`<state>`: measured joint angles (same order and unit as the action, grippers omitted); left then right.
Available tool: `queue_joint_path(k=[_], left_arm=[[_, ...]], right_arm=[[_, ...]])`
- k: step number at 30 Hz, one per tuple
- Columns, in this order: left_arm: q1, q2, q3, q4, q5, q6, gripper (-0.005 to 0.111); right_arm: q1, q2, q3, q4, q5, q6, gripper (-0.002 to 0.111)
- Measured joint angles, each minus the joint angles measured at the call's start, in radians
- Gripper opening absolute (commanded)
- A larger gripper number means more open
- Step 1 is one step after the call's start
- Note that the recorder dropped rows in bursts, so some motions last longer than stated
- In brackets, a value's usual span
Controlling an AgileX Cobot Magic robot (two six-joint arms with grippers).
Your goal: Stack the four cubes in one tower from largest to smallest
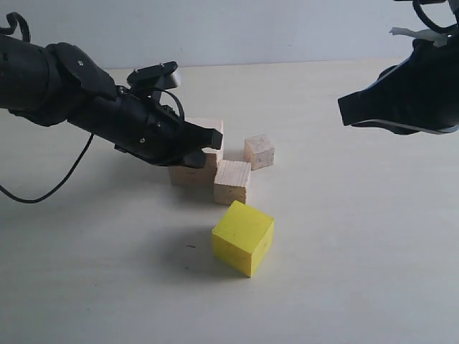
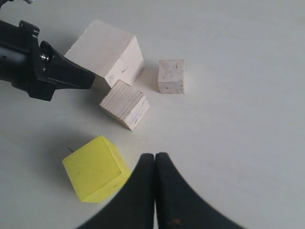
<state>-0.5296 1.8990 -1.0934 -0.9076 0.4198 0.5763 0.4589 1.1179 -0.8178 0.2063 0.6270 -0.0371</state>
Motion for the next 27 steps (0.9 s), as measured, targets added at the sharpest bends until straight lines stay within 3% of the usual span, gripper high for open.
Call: queue_joint_path(k=[9, 17, 27], left_arm=[[0.000, 0.049, 0.000, -0.029, -0.028, 0.004, 0.000], [-0.016, 0.071, 0.000, -0.160, -0.042, 0.104, 0.000], [-0.016, 0.071, 0.000, -0.183, -0.048, 0.125, 0.000]], right_arm=[[0.000, 0.000, 0.000, 0.000, -0.004, 0.000, 0.000], [0.000, 0.000, 0.000, 0.000, -0.004, 0.000, 0.000], [0.000, 0.000, 0.000, 0.000, -0.004, 0.000, 0.000]])
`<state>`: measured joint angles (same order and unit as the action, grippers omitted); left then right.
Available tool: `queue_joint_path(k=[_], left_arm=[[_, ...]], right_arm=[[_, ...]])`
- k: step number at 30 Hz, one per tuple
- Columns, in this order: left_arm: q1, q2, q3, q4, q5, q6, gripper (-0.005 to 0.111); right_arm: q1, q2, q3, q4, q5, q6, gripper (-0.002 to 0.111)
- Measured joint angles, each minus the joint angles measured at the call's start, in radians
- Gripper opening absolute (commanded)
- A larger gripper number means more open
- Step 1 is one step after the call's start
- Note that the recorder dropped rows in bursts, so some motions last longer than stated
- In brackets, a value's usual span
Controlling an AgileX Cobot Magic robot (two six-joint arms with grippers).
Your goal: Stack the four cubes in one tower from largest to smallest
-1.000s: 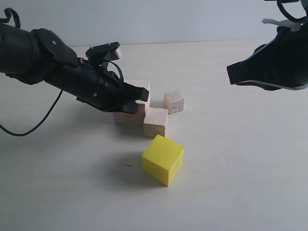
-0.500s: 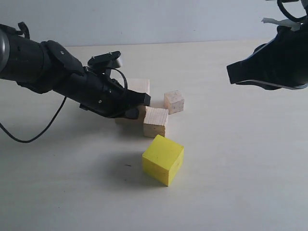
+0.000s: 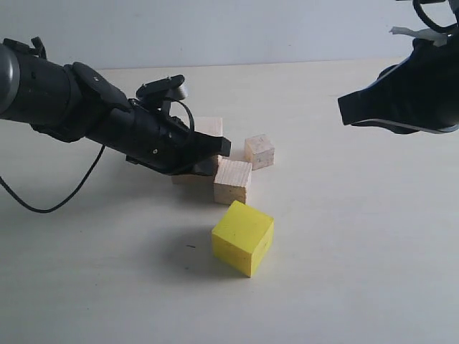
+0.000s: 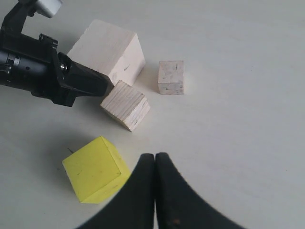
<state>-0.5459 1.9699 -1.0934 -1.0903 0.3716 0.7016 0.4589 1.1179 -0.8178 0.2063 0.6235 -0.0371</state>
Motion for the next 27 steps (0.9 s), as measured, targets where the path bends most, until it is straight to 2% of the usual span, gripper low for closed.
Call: queue_joint_path(k=[17, 27], left_arm=[[0.000, 0.000, 0.000, -0.007, -0.011, 0.007, 0.000], [0.000, -0.087, 0.000, 0.053, 0.069, 0.008, 0.000]], right_arm=[[0.000, 0.000, 0.000, 0.000, 0.000, 0.000, 0.000], [0.000, 0.000, 0.000, 0.000, 0.008, 0.000, 0.000]])
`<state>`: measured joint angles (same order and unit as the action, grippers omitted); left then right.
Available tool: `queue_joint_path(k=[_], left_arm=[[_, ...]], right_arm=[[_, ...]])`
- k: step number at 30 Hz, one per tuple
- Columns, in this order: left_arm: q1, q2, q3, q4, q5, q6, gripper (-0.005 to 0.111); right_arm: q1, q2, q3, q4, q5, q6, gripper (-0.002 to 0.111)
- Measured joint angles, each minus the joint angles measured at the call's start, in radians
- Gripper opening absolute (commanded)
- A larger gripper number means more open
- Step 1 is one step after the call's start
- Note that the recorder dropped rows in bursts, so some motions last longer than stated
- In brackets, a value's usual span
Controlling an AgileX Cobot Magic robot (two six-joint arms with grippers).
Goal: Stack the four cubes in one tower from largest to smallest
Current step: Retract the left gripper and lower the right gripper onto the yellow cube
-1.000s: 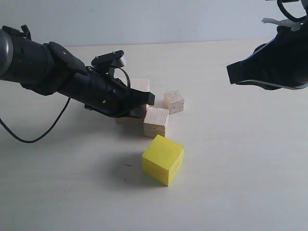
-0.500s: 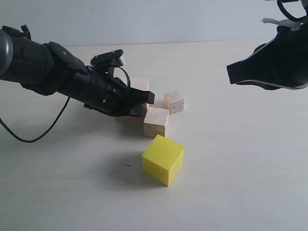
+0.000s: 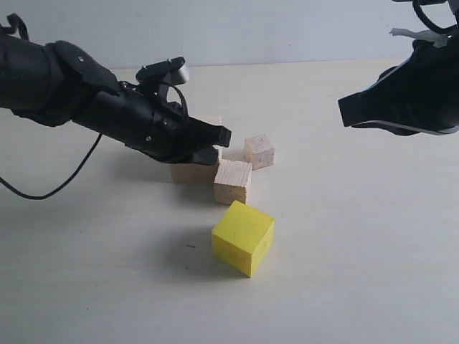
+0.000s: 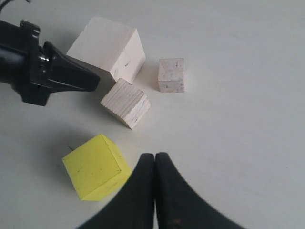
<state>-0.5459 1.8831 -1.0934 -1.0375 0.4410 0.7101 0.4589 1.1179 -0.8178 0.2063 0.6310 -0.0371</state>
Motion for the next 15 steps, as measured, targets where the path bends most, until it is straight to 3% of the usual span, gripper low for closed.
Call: queue_joint_path(k=[9, 15], left_arm=[[0.000, -0.246, 0.112, 0.073, 0.018, -0.011, 0.000], [0.020, -0.455, 0.159, 0.157, 0.011, -0.018, 0.000]], right_arm=[[0.000, 0.005, 0.000, 0.016, 0.027, -0.049, 0.000], [0.000, 0.100, 0.000, 0.277, 0.052, -0.441, 0.001]])
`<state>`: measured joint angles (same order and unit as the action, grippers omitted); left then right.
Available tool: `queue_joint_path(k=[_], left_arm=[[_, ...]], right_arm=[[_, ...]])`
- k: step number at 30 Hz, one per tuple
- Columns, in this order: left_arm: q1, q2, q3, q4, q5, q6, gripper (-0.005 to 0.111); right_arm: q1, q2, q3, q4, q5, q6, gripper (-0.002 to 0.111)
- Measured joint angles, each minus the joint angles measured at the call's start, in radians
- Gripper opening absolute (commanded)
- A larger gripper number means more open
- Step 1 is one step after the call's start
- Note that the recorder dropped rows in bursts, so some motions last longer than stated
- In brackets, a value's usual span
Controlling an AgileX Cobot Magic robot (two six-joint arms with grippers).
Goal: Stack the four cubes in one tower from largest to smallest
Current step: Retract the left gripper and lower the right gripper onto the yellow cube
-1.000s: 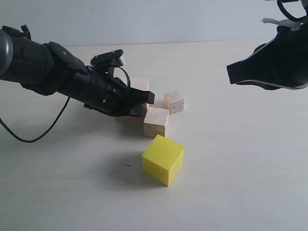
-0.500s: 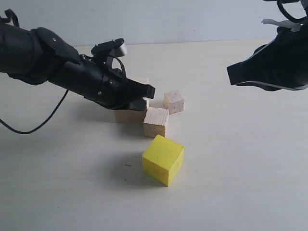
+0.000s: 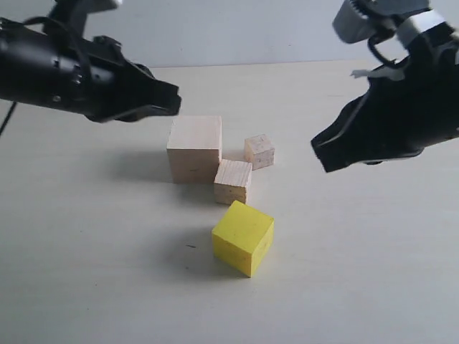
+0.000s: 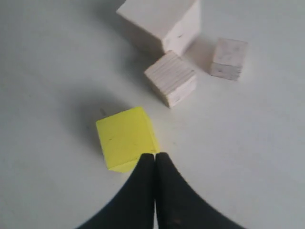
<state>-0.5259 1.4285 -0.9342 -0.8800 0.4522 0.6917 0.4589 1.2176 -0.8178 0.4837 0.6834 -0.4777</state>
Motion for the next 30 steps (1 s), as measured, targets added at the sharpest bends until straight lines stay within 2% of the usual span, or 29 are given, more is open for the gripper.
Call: queue_joint_path(k=[2, 6, 10, 16, 21, 27, 30], left_arm=[[0.025, -0.054, 0.002, 0.050, 0.000, -0.018, 0.000], [0.105, -0.140, 0.002, 0.167, 0.042, -0.063, 0.000], [0.188, -0.190, 0.007, 0.245, 0.103, -0.084, 0.000], [0.216, -0.230, 0.007, 0.289, 0.159, -0.090, 0.000], [0.216, -0.239, 0.007, 0.293, 0.203, -0.090, 0.000], [0.216, -0.239, 0.007, 0.295, 0.218, -0.090, 0.000], [0.216, -0.239, 0.007, 0.286, 0.224, -0.090, 0.000]], right_arm=[[0.002, 0.048, 0.000, 0.081, 0.005, -0.139, 0.005], [0.002, 0.125, -0.004, 0.137, 0.011, -0.253, 0.021], [0.016, 0.176, -0.006, 0.180, 0.023, -0.311, 0.044], [0.097, 0.231, -0.007, 0.185, 0.023, -0.455, 0.073], [0.140, 0.272, -0.008, 0.189, -0.010, -0.508, 0.082], [0.145, 0.321, -0.010, 0.206, -0.148, -0.503, 0.093], [0.145, 0.352, -0.010, 0.212, -0.176, -0.499, 0.095]])
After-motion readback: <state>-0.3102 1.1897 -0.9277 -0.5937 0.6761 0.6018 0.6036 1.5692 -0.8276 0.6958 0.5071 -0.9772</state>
